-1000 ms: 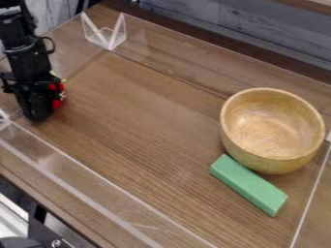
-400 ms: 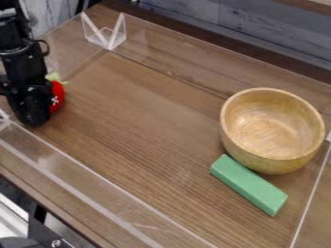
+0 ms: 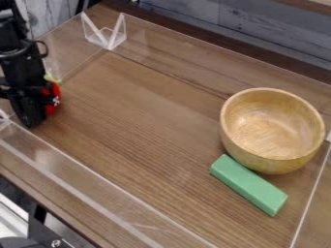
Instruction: Move the red object to the right side of the table
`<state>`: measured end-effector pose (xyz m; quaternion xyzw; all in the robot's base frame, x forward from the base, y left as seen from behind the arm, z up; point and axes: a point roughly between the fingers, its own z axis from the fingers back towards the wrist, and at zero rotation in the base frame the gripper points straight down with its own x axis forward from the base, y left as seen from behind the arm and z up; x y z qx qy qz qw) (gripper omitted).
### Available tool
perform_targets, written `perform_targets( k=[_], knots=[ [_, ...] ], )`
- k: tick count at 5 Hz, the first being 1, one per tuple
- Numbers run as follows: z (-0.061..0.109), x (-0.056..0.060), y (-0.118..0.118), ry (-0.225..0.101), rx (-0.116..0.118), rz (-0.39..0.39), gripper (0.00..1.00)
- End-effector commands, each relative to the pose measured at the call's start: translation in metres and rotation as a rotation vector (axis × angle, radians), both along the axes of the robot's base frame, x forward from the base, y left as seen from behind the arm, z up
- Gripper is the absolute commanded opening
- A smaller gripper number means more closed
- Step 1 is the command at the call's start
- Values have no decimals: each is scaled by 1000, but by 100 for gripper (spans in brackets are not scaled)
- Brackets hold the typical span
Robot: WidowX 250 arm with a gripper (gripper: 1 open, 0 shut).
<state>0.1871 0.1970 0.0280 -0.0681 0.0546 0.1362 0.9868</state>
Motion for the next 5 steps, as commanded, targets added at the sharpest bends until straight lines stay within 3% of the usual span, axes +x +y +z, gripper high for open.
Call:
perform_targets(
  k=[1,3,5],
  knots=[
    [27,13,-9,-69,52,39,0],
    [60,25,-44,-111,47,12,0],
    [72,39,-123,-120,38,-102,0]
  ],
)
